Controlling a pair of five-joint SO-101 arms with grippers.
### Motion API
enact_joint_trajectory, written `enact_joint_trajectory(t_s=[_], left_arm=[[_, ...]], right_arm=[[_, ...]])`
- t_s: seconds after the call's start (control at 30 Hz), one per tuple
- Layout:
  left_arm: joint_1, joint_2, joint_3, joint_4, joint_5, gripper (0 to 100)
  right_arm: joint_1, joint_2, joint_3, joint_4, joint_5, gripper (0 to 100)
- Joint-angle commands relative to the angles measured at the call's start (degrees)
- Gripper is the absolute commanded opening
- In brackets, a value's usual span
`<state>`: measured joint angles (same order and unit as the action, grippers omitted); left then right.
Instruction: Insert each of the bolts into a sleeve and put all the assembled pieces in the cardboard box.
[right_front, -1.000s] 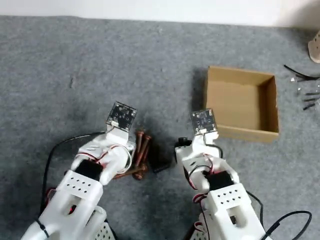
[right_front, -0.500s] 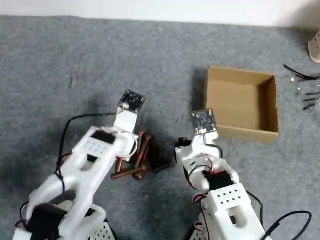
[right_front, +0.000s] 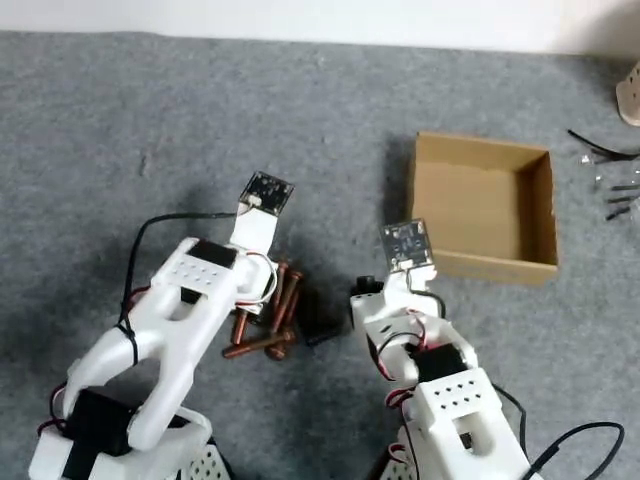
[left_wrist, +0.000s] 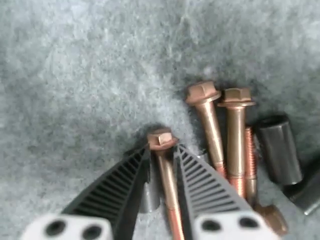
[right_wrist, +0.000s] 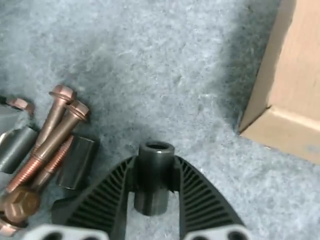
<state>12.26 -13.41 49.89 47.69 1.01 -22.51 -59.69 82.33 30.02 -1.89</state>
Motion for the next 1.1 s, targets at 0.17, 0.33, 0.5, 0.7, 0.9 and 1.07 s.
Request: enact_joint_trajectory(t_s=[0.17,0.33,0.5,0.7,0.9,1.07], left_arm=[[5.23,0.66,-0.13,9.41,-0.18,9],[3.30,1.01,0.13,7.03,-0.18,9],[3.21,1.10,0.13,7.03,-0.18,9],[-0.22,1.10,0.22,1.85,-0.18,9],[0.66,1.19,0.22,0.18,-0.18,9],[0.22,4.88,-2.42,0.62,-0.18,9]], right_arm=[[1.01,-1.36,-0.22,-1.89,0.70,0.5],[1.01,-1.36,-0.31,-1.89,0.70,0.5],[1.01,-1.36,-0.31,-1.89,0.70,0.5],[1.01,-1.36,-0.22,-1.89,0.70,0.5],[1.01,-1.36,-0.22,-1.89,0.70,0.5],[1.01,-1.36,-0.22,-1.89,0.70,0.5]])
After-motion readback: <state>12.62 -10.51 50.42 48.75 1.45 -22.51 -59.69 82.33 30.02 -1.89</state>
